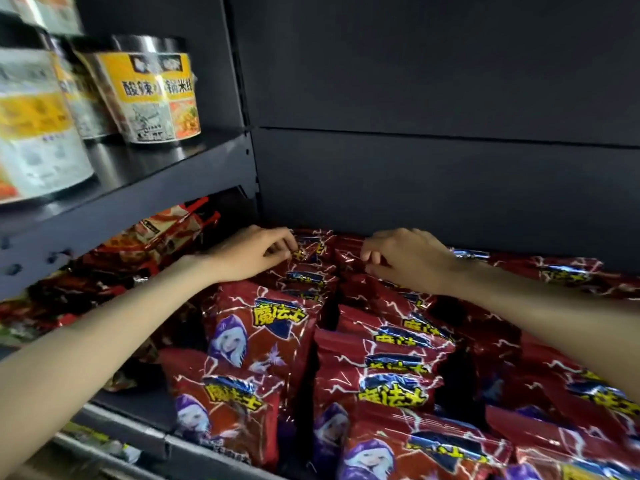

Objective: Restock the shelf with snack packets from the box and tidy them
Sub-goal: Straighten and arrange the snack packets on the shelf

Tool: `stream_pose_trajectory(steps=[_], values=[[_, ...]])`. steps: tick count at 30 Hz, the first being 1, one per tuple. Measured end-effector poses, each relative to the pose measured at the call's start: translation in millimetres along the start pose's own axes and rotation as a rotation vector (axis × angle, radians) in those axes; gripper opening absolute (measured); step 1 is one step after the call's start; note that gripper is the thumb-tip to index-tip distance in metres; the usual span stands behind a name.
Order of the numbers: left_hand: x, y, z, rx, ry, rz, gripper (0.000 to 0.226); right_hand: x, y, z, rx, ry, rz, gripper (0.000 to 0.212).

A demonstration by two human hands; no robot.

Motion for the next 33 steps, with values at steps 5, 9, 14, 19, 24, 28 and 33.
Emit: stream_pose_trajectory(steps=[5, 9, 14, 19, 24, 28, 33], values=[[5.7, 8.7, 12.0, -0.009, 0.228, -0.034, 0.03, -2.8, 13.3, 0.8, -0.045, -0.107, 0.056, 0.034], [10.1, 13.5, 12.7, -0.038, 0.24, 0.081, 0.026, -7.6, -1.9, -12.5, -0.132, -0.155, 0.129, 0.041], [9.3, 22.4, 11.3, -0.013, 0.257, 0.271, 0.033, -5.7, -9.3, -22.3, -0.147, -0.135, 0.217, 0.033], [0.7, 28.7, 1.5, -0.129, 0.375, 0.106, 0.029, -8.1, -3.7, -18.2, -0.105, -0.158, 0.266, 0.041], [-14.6, 33.3, -1.4, -0.172, 0.332, -0.015, 0.031, -11.4, -1.0, -16.4, -0.101, -0.139, 0.244, 0.027], [-18.3, 35.5, 1.4, -0.158, 0.289, 0.066, 0.037, -10.1, 0.1, -13.6, -0.094, -0.179, 0.23, 0.029], [-11.4, 35.3, -1.8, -0.249, 0.578, 0.012, 0.054, -13.5, 5.3, -12.9, -0.078, -0.182, 0.262, 0.047]])
Point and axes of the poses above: each hand's wrist, its own y-axis towards the middle knuckle, its own x-axis out of the back of the hand, z = x × y, the point moved 2 cm from there along y, towards the middle knuckle, and after that the axes turned 13 degrees about -y, right-handed, at the moved point
